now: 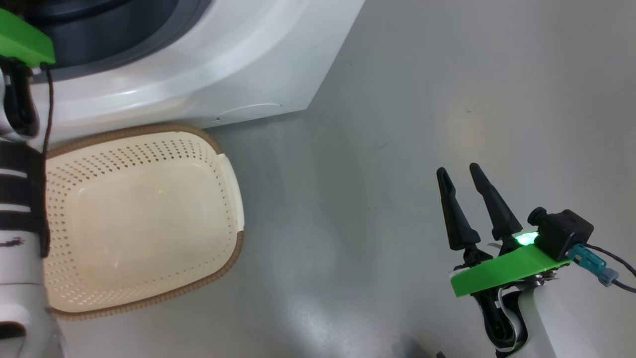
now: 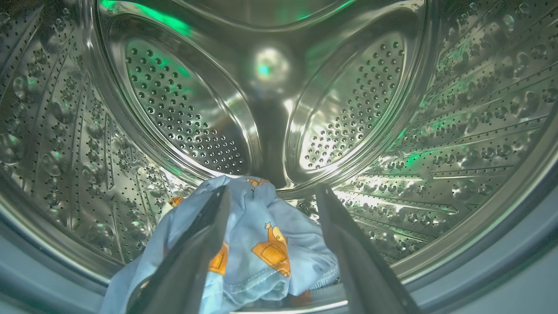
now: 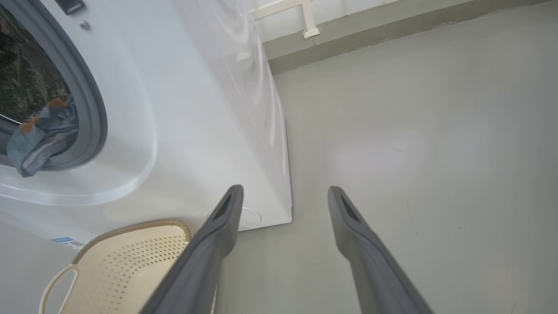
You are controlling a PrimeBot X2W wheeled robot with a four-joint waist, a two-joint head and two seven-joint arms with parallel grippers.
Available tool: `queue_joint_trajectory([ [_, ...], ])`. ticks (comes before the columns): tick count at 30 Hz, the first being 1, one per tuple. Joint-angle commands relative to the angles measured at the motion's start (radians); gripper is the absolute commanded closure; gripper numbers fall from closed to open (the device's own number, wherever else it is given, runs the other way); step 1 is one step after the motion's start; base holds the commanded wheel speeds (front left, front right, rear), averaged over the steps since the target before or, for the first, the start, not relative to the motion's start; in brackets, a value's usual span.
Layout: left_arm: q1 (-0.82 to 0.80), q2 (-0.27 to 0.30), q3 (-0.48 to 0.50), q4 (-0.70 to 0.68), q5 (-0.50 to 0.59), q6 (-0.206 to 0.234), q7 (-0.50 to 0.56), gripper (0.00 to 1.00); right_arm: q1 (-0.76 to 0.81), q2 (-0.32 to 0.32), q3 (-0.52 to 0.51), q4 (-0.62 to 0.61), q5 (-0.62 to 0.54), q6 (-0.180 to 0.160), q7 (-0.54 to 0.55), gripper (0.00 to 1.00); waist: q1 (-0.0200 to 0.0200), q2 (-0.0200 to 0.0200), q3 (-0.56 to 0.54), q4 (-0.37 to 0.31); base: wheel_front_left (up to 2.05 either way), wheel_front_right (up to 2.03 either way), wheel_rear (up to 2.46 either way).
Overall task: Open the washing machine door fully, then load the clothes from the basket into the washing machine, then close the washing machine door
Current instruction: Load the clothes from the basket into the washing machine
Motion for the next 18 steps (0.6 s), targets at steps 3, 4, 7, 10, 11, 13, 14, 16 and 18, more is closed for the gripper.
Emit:
queue_joint_trajectory([
  [3,0.033,0.029,0.009,-0.035,-0.007,-0.002,-0.005,0.0,0.003,-0.009,0.018,-0.02,0.006,0.002,-0.005,0.0,0.0,0.0,-0.006,0.008,0.0,0.0,0.0],
  [4,0.042,0.025,0.01,-0.038,-0.008,-0.002,-0.005,0.0,0.003,-0.01,0.017,-0.02,0.006,0.002,-0.005,0.0,0.0,0.0,-0.008,0.011,0.0,0.0,0.0],
  [7,0.07,0.012,0.013,-0.054,-0.01,-0.002,-0.005,0.0,0.005,-0.016,0.013,-0.022,0.004,0.002,-0.005,0.0,0.0,0.0,-0.015,0.023,0.0,0.0,0.0],
  [10,0.108,-0.002,0.014,-0.079,-0.006,-0.002,-0.005,0.0,0.005,-0.023,0.006,-0.024,0.003,0.002,-0.005,0.0,0.0,0.0,-0.02,0.038,0.0,0.0,0.0],
  [11,0.122,-0.007,0.018,-0.088,-0.005,-0.002,-0.005,0.0,0.005,-0.025,0.003,-0.025,0.002,0.002,-0.005,0.0,0.0,0.0,-0.022,0.044,0.0,0.0,0.0],
  [13,0.152,-0.017,0.019,-0.109,-0.001,-0.002,-0.005,0.0,0.006,-0.029,-0.001,-0.026,0.0,0.002,-0.005,0.0,0.0,0.0,-0.026,0.055,0.0,0.0,0.0],
  [14,0.17,-0.022,0.02,-0.121,-0.001,-0.002,-0.005,0.0,0.008,-0.03,-0.005,-0.027,0.0,0.002,-0.005,0.0,0.0,0.0,-0.029,0.061,0.0,0.0,0.0],
  [16,0.21,-0.029,0.031,-0.145,0.005,-0.002,-0.005,0.0,0.009,-0.034,-0.01,-0.029,-0.002,0.002,-0.005,0.0,0.0,0.0,-0.033,0.073,0.0,0.0,0.0],
  [18,0.254,-0.04,0.029,-0.166,0.015,-0.002,-0.005,0.0,0.012,-0.038,-0.015,-0.03,-0.004,0.002,-0.005,0.0,0.0,0.0,-0.036,0.085,0.0,0.0,0.0],
])
